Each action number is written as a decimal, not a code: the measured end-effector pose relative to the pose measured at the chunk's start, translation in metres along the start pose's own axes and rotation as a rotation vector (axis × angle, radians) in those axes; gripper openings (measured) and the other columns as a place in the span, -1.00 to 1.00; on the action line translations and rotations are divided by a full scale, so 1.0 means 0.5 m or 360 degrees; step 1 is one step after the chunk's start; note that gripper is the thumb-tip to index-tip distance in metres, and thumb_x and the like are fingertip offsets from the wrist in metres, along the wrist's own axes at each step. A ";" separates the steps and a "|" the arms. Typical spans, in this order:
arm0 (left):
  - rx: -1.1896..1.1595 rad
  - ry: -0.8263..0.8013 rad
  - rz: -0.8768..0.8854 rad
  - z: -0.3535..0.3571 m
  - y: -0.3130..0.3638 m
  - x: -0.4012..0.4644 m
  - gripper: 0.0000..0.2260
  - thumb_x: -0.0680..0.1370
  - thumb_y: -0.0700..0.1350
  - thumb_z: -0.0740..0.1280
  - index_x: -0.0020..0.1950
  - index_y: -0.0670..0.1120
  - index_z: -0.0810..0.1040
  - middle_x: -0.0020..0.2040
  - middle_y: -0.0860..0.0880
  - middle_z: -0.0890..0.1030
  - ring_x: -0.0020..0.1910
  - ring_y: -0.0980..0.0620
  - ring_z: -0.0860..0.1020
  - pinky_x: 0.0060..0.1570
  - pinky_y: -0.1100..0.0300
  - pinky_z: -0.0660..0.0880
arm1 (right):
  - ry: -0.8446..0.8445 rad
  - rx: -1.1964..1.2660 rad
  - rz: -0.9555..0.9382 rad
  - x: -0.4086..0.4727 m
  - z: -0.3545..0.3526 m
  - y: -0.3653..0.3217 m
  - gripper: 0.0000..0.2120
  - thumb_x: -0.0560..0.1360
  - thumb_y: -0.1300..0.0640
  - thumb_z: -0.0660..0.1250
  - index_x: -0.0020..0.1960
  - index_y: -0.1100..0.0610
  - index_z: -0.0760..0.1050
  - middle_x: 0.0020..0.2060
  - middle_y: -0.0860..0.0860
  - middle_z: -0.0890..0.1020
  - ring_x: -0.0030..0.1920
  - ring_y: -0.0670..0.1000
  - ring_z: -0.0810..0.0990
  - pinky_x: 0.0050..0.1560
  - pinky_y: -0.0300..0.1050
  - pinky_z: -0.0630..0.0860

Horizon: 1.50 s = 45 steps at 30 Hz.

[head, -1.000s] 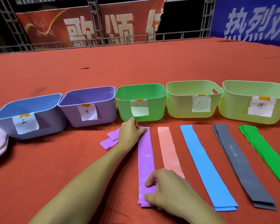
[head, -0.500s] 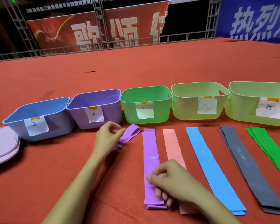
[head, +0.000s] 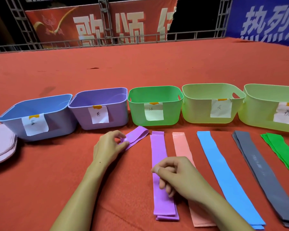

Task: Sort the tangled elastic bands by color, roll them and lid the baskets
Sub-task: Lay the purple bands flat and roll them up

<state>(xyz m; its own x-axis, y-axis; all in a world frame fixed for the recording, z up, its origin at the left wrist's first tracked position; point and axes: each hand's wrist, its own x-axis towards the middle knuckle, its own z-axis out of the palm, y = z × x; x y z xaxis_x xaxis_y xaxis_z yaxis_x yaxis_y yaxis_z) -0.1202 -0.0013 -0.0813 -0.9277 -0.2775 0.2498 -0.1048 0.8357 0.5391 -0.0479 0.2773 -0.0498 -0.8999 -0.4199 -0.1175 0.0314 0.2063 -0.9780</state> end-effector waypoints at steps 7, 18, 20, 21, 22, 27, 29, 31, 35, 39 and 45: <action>-0.0376 0.0135 0.0219 -0.051 0.027 -0.004 -0.91 0.48 -0.13 0.53 -0.16 0.06 0.72 -0.23 0.21 0.72 -0.19 0.22 0.68 -0.07 0.12 0.63 | 0.0165 -0.0027 -0.0192 0.026 0.011 0.010 -0.90 0.64 0.21 0.40 -0.03 0.12 0.67 -0.27 0.07 0.73 -0.33 -0.05 0.61 -0.22 -0.08 0.59; -0.0780 -0.0250 0.0550 -0.175 0.115 -0.068 -0.91 0.54 -0.26 0.56 -0.10 -0.09 0.72 -0.22 0.02 0.76 -0.23 0.06 0.72 -0.19 0.20 0.62 | 0.0631 -0.0854 -0.0775 0.144 0.072 -0.028 -0.57 0.48 -0.07 0.51 0.33 -0.17 0.55 0.26 -0.13 0.46 0.30 -0.01 0.44 0.35 -0.15 0.39; -0.0775 -0.0249 0.0584 -0.183 0.116 -0.071 -0.93 0.54 -0.19 0.58 -0.09 -0.06 0.73 -0.21 0.03 0.76 -0.22 0.05 0.71 -0.17 0.16 0.61 | 0.0663 -0.0866 -0.0843 0.160 0.084 -0.040 -0.81 0.49 -0.04 0.54 0.09 -0.11 0.64 0.17 -0.15 0.57 0.21 0.00 0.49 0.26 -0.31 0.35; -0.0778 -0.0211 0.0583 -0.186 0.116 -0.072 -0.92 0.53 -0.14 0.60 -0.08 -0.04 0.73 -0.21 0.05 0.75 -0.23 0.06 0.70 -0.17 0.17 0.60 | 0.0667 -0.0861 -0.0889 0.164 0.087 -0.045 -0.88 0.51 -0.02 0.54 0.01 -0.08 0.64 0.10 -0.16 0.62 0.16 0.00 0.54 0.20 -0.32 0.35; -0.0796 -0.0157 0.0567 -0.188 0.113 -0.071 -0.90 0.51 -0.08 0.62 -0.07 -0.01 0.73 -0.20 0.06 0.74 -0.23 0.05 0.68 -0.16 0.18 0.58 | 0.0653 -0.0836 -0.0921 0.164 0.088 -0.051 -0.91 0.53 0.01 0.53 -0.02 -0.06 0.62 0.02 -0.18 0.65 0.12 -0.01 0.58 0.14 -0.26 0.39; -0.0699 -0.0025 0.0654 -0.198 0.096 -0.066 -0.75 0.46 0.08 0.62 0.11 0.13 0.71 0.07 0.11 0.65 0.01 0.04 0.63 -0.01 0.09 0.59 | 0.0525 -0.0544 -0.0959 0.146 0.081 -0.086 -0.91 0.58 0.10 0.49 0.00 0.05 0.59 -0.17 -0.17 0.69 -0.09 -0.13 0.69 0.02 -0.06 0.61; -0.0841 0.0045 0.0677 -0.196 0.101 -0.063 -0.91 0.55 -0.05 0.57 0.03 0.05 0.73 -0.04 0.06 0.70 -0.07 -0.02 0.66 -0.04 -0.12 0.60 | 0.0482 -0.0351 -0.0952 0.139 0.082 -0.096 -0.92 0.58 0.15 0.49 0.05 0.08 0.62 -0.12 -0.11 0.74 -0.07 -0.07 0.73 0.03 0.05 0.66; -0.0996 0.0076 0.0695 -0.195 0.112 -0.063 -0.95 0.59 -0.15 0.54 -0.02 -0.01 0.72 -0.12 0.03 0.73 -0.14 -0.07 0.68 -0.07 -0.22 0.63 | 0.0471 -0.0156 -0.0920 0.130 0.080 -0.104 -0.89 0.58 0.15 0.49 0.10 0.09 0.64 -0.05 -0.05 0.77 -0.02 -0.01 0.75 0.07 0.11 0.67; -0.1202 0.0130 0.0749 -0.202 0.148 -0.076 -0.96 0.59 -0.20 0.53 0.03 -0.10 0.73 -0.12 0.00 0.75 -0.20 0.03 0.65 -0.12 -0.27 0.65 | 0.0316 -0.0048 -0.0791 0.107 0.084 -0.093 -0.73 0.49 0.08 0.55 0.16 0.09 0.63 0.04 -0.06 0.77 0.09 -0.01 0.74 0.19 0.08 0.63; -0.1221 0.0309 0.0759 -0.189 0.187 -0.081 -0.93 0.58 -0.16 0.55 0.00 -0.12 0.70 -0.22 -0.05 0.67 -0.29 -0.01 0.56 -0.26 -0.12 0.57 | 0.0309 -0.0143 -0.0655 0.105 0.085 -0.052 -0.68 0.46 0.13 0.58 0.18 0.09 0.62 0.06 -0.06 0.76 0.06 -0.07 0.73 0.15 0.01 0.65; -0.1459 0.0410 0.0600 -0.179 0.210 -0.069 -0.92 0.59 -0.18 0.53 0.04 -0.16 0.69 -0.17 -0.06 0.73 -0.26 0.06 0.58 -0.39 0.04 0.54 | 0.0246 -0.0289 -0.0494 0.099 0.097 -0.020 -0.81 0.50 0.02 0.50 0.04 0.10 0.67 -0.10 -0.02 0.76 -0.06 -0.01 0.73 0.10 0.03 0.64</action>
<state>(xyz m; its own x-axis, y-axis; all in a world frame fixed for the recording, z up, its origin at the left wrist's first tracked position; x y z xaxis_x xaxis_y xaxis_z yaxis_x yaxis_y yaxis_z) -0.0674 0.0535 0.0385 -0.7269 -0.2554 0.6374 0.5926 0.2357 0.7702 -0.0715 0.2115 -0.0545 -0.9100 -0.3514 0.2201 -0.3175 0.2491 -0.9149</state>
